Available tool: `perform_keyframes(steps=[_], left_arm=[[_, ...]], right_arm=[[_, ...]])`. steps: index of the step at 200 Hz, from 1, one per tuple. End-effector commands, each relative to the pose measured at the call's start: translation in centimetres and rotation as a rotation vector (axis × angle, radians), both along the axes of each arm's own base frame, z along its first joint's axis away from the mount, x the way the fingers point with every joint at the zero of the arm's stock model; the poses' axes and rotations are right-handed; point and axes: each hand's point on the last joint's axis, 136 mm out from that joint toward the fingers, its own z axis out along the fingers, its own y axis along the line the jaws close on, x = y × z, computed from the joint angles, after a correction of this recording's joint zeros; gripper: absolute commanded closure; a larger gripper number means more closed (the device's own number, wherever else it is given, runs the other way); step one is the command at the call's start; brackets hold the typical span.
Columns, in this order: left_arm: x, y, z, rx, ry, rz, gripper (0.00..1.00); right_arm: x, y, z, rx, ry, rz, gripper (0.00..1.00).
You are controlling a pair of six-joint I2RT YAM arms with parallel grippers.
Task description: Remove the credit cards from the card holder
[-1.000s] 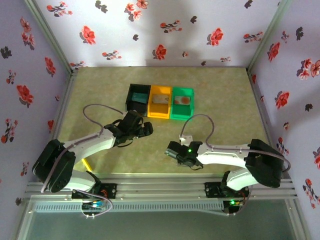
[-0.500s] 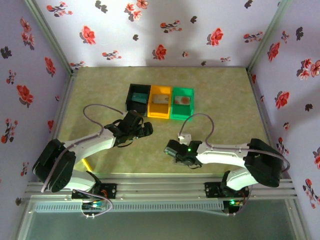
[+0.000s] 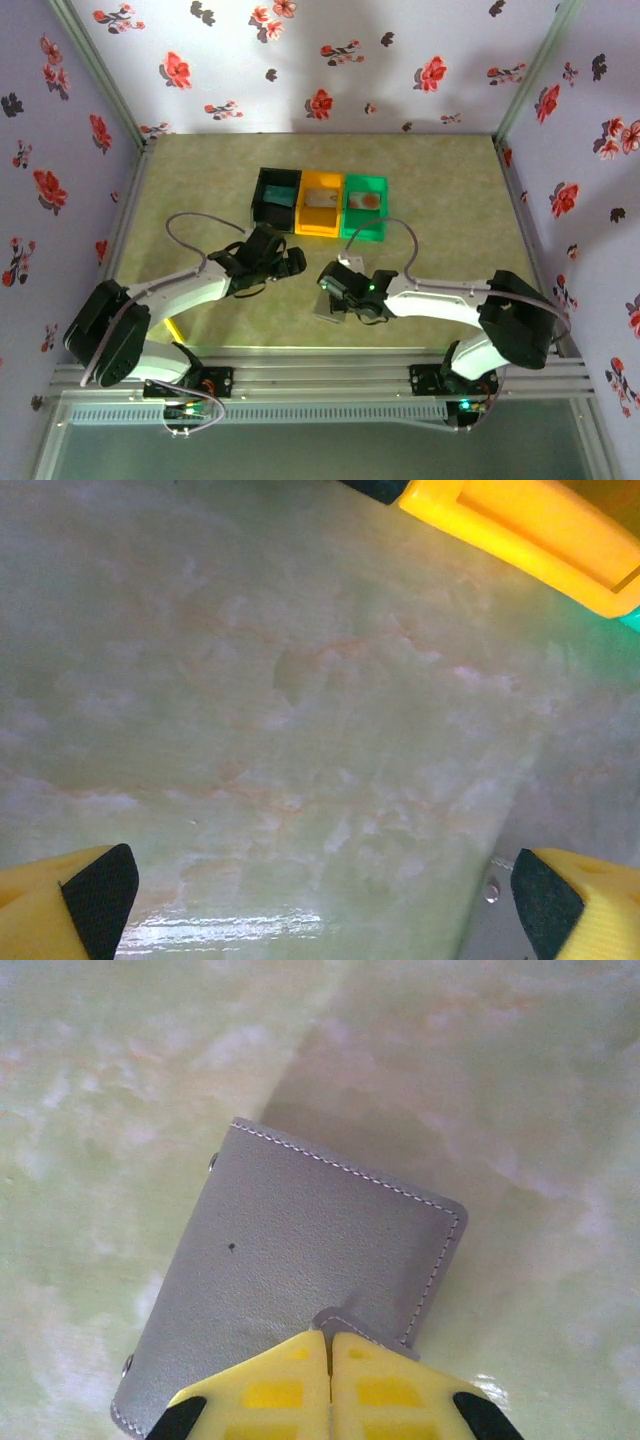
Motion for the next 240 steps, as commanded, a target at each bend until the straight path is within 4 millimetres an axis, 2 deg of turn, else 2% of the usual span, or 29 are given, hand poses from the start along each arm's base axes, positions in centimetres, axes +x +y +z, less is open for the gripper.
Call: perform_keyframes(steps=[1, 36, 66, 90, 154, 199, 240], left_arm=[[-0.5, -0.5, -0.2, -0.03, 0.013, 0.0, 0.0], [-0.7, -0.4, -0.5, -0.035, 0.018, 0.002, 0.0], [-0.6, -0.2, 0.1, -0.027, 0.001, 0.002, 0.0], [-0.4, 0.5, 1.2, -0.012, -0.03, 0.022, 0.0], [-0.5, 3.1, 4.3, -0.002, -0.135, 0.089, 0.0], [-0.7, 3.4, 4.5, -0.004, -0.134, 0.099, 0.0], [-0.7, 3.4, 4.4, -0.002, -0.132, 0.099, 0.0]], right_arm=[[0.9, 1.6, 1.6, 0.084, -0.017, 0.04, 1.0], [1.2, 1.7, 2.7, 0.121, -0.042, 0.052, 1.0], [1.9, 1.5, 5.3, 0.163, -0.104, 0.068, 1.0], [2.0, 1.9, 6.6, 0.186, -0.12, 0.089, 1.0], [2.2, 3.5, 7.8, 0.221, -0.115, 0.133, 1.0], [2.1, 4.5, 8.5, 0.26, -0.115, 0.158, 1.0], [1.8, 4.1, 8.3, 0.261, -0.11, 0.159, 1.0]])
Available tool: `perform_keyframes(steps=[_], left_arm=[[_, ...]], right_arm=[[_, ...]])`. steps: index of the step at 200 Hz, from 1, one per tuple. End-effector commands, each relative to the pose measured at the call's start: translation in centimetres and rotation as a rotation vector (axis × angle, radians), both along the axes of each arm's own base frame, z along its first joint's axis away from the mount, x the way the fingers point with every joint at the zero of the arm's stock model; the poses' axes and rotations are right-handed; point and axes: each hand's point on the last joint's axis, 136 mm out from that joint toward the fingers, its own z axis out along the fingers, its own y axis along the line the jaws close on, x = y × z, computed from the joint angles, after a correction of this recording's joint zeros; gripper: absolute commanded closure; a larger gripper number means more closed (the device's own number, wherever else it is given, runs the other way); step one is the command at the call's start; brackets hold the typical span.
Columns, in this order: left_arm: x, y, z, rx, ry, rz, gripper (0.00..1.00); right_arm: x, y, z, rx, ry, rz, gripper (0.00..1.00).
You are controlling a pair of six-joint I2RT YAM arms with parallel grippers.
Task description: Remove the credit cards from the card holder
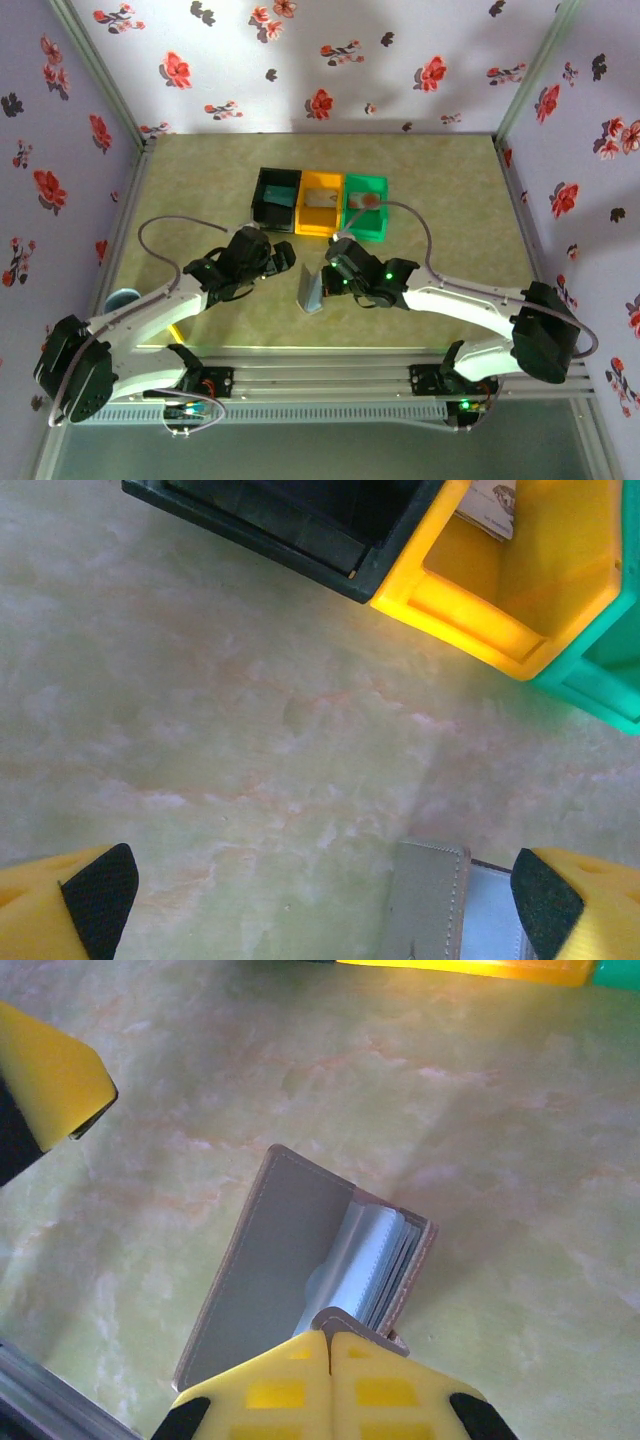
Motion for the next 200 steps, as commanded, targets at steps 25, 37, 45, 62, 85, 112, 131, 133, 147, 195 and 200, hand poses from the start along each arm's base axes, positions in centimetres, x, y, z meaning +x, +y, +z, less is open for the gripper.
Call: perform_keyframes(steps=[25, 37, 45, 62, 85, 112, 131, 133, 147, 195, 200], left_arm=[[-0.2, 0.9, -0.5, 0.032, 0.004, 0.029, 0.0], [-0.2, 0.9, -0.5, 0.033, 0.004, 0.028, 0.0], [-0.1, 0.8, -0.5, 0.034, 0.005, 0.027, 0.0], [-0.1, 0.8, -0.6, 0.035, 0.006, 0.027, 0.0], [-0.3, 0.9, -0.7, 0.037, 0.011, 0.027, 0.0], [-0.4, 1.0, -1.0, 0.04, 0.018, 0.025, 0.0], [-0.3, 0.9, -1.1, 0.04, 0.02, 0.025, 0.0], [-0.4, 0.9, -1.1, 0.043, 0.021, 0.023, 0.0], [-0.2, 0.7, -1.1, 0.04, 0.021, 0.02, 0.0], [0.0, -0.2, -1.6, 0.026, 0.043, 0.003, 0.0], [-0.1, -0.2, -1.6, 0.023, 0.045, 0.002, 0.0]], right_arm=[[0.1, 0.6, 1.6, 0.063, -0.031, 0.023, 1.0], [0.1, 1.0, 2.1, 0.076, -0.034, 0.036, 1.0], [0.1, 1.3, 2.3, 0.082, -0.034, 0.046, 1.0], [0.2, 1.5, 2.2, 0.075, -0.033, 0.049, 1.0], [0.2, 1.3, 1.3, 0.053, -0.021, 0.048, 1.0], [0.0, 0.7, 0.2, 0.039, -0.008, 0.032, 1.0], [0.0, -0.1, -0.5, 0.029, -0.009, 0.012, 1.0], [0.0, -0.2, -0.5, 0.028, -0.008, 0.01, 1.0], [-0.1, -0.8, -1.0, 0.02, -0.007, 0.001, 1.0], [0.0, -2.8, -2.2, 0.001, 0.001, -0.029, 1.0], [0.0, -2.9, -2.3, 0.001, 0.001, -0.031, 1.0]])
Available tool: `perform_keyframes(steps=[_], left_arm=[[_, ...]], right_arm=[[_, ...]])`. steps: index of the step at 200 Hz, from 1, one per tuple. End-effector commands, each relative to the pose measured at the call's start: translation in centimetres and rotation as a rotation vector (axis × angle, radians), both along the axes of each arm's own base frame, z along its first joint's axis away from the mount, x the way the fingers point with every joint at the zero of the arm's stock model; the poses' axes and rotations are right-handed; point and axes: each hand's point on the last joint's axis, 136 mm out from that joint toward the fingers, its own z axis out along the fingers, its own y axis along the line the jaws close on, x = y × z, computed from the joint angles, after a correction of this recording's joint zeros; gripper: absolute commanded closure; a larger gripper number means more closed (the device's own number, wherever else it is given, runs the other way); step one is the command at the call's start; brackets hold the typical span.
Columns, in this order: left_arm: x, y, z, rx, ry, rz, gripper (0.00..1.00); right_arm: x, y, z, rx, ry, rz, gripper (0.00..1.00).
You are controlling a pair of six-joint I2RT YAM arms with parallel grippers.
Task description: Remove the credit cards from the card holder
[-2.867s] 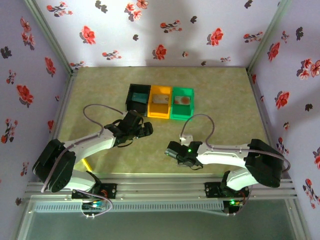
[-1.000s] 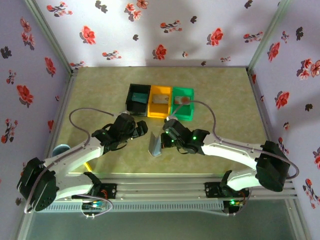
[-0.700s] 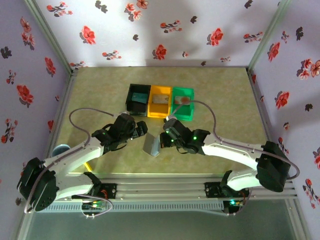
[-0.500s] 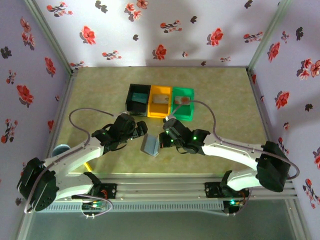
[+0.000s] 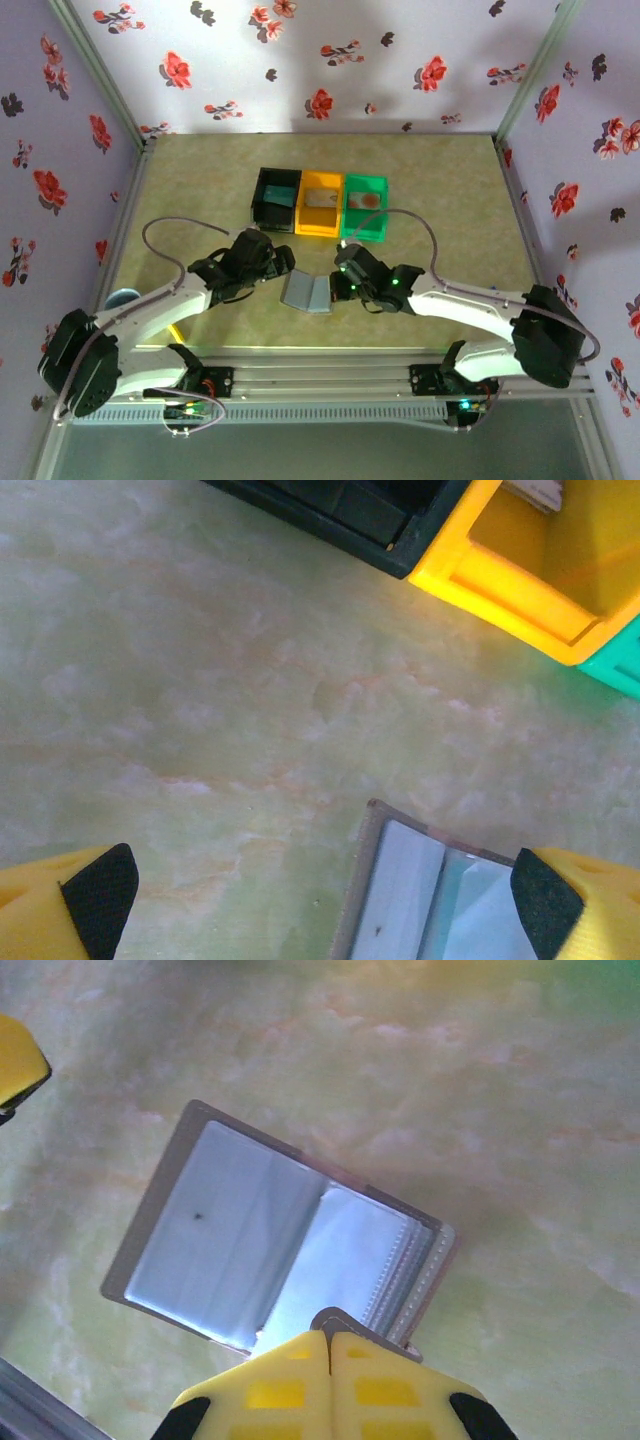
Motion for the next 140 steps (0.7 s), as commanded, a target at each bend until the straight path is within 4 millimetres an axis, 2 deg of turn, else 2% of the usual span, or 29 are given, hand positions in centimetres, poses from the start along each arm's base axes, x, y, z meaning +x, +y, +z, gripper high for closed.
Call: perform_keyframes(steps=[1, 34, 98, 140], left_arm=[[0.2, -0.6, 0.1, -0.018, 0.006, 0.0, 0.0], [0.1, -0.9, -0.3, -0.021, 0.02, -0.009, 0.0], [0.2, -1.0, -0.3, -0.023, 0.021, -0.01, 0.0], [0.0, -0.8, -0.7, -0.022, 0.025, -0.008, 0.0]], right_arm=[[0.4, -0.8, 0.2, 0.009, -0.025, -0.022, 1.0], [0.2, -0.9, -0.3, 0.018, -0.019, -0.004, 1.0], [0.0, 2.2, 3.5, 0.163, -0.053, 0.102, 1.0], [0.0, 3.9, 4.5, 0.233, -0.055, 0.139, 1.0]])
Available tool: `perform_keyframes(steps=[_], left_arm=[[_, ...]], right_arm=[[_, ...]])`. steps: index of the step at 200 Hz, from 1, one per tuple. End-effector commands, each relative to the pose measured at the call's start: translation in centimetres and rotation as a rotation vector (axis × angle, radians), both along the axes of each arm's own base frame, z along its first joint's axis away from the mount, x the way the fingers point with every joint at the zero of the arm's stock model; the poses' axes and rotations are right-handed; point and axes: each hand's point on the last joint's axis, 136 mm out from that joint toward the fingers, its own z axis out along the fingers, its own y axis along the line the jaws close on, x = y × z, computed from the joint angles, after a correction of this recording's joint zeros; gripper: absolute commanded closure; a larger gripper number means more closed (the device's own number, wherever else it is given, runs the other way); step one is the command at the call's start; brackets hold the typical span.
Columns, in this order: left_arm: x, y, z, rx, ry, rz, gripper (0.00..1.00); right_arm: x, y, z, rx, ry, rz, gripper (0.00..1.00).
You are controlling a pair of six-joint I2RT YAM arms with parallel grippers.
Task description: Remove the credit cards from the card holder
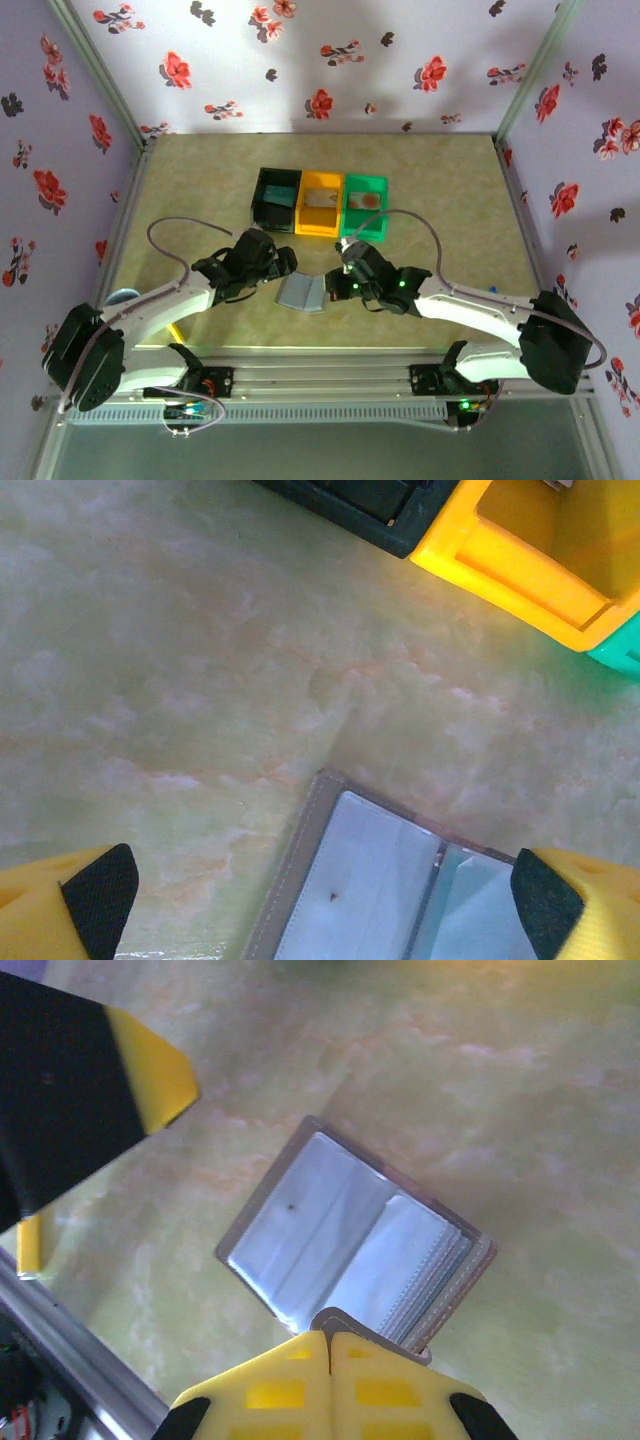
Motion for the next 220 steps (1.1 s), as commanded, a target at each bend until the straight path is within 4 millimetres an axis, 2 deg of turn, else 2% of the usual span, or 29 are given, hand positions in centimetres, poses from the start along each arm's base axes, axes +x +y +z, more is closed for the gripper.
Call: perform_keyframes(steps=[1, 31, 48, 64, 101, 120, 173, 220], left_arm=[[0.0, -0.3, 0.0, -0.014, 0.004, 0.005, 0.0], [0.0, -0.3, -0.1, -0.015, 0.003, 0.007, 0.0], [0.0, -0.2, -0.1, -0.015, 0.004, 0.007, 0.0], [-0.1, -0.2, -0.2, -0.015, 0.004, 0.008, 0.0], [-0.3, 0.0, -0.3, -0.017, 0.003, 0.01, 0.0], [-0.2, 0.0, -0.5, -0.02, 0.002, 0.012, 0.0], [-0.3, -0.1, -0.4, -0.021, 0.004, 0.009, 0.0], [-0.9, 0.7, -1.0, -0.027, 0.006, 0.03, 0.0]], right_arm=[[0.5, 2.1, 2.5, 0.097, -0.034, 0.046, 1.0], [0.4, 3.6, 2.9, 0.153, -0.012, 0.078, 1.0], [0.7, 3.8, 3.5, 0.172, -0.028, 0.074, 1.0], [0.8, 3.6, 3.3, 0.157, -0.031, 0.068, 1.0], [0.7, 2.1, -0.4, 0.07, 0.016, 0.011, 1.0], [1.0, 2.1, -1.2, 0.084, 0.021, -0.016, 1.0], [2.3, 3.8, 1.7, 0.111, -0.017, -0.001, 1.0], [2.5, 4.8, 3.1, 0.153, -0.018, 0.004, 1.0]])
